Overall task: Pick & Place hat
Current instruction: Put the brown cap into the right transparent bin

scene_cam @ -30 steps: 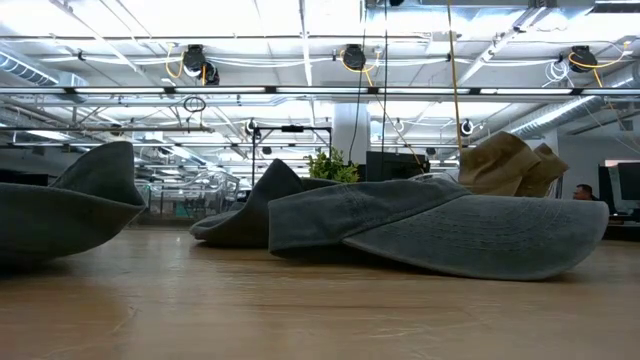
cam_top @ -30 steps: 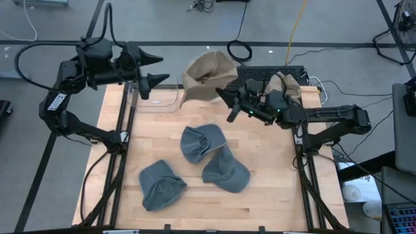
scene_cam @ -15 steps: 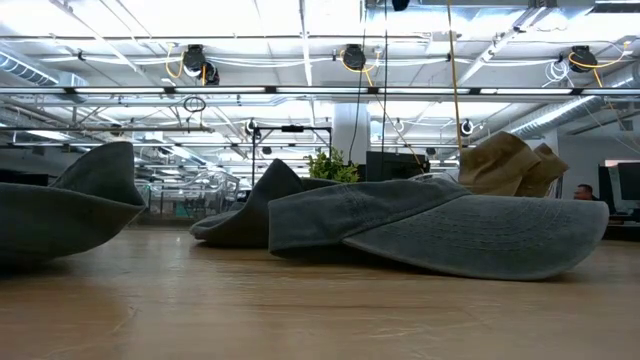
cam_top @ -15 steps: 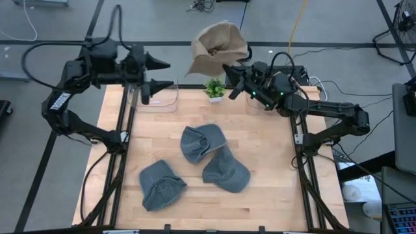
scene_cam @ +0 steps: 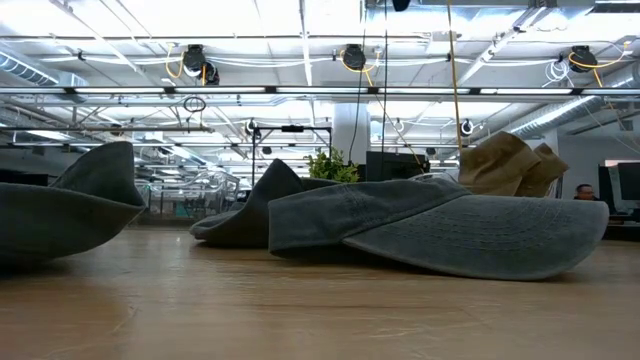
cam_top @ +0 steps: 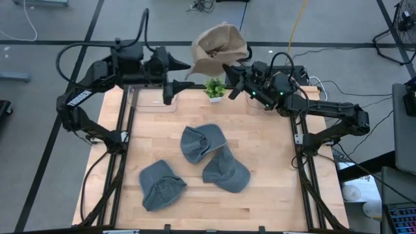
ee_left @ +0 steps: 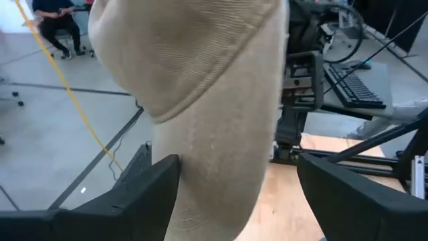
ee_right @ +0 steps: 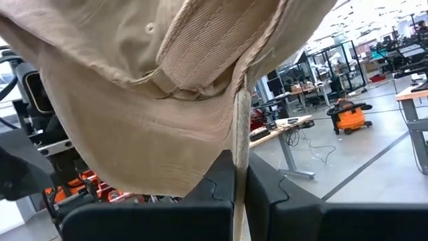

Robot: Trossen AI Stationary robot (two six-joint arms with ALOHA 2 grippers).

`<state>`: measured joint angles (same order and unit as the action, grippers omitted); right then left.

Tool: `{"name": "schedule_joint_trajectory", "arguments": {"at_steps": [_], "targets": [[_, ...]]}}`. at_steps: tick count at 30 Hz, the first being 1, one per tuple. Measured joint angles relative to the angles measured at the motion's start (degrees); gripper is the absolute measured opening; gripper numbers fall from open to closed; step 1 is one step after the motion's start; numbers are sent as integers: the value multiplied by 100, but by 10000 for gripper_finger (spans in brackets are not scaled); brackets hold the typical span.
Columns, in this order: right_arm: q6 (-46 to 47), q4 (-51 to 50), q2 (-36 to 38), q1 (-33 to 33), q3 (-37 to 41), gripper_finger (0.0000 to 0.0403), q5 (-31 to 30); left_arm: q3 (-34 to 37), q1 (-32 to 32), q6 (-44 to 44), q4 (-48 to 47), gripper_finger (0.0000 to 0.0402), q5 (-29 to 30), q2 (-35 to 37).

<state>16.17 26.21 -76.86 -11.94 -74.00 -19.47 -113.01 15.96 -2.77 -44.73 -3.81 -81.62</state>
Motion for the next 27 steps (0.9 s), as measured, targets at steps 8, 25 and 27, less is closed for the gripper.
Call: {"name": "schedule_joint_trajectory", "arguments": {"at_steps": [8, 25, 27], "targets": [[285, 48, 0, 4, 2, 0, 302, 0, -8, 178, -10, 258, 1104, -81], [133, 68, 11, 82, 2, 77, 1179, 0, -1, -203, -28, 15, 1822, -70], [249, -107, 50, 81, 2, 114, 1310, 0, -2, -340, -45, 10, 1896, -77]]}}
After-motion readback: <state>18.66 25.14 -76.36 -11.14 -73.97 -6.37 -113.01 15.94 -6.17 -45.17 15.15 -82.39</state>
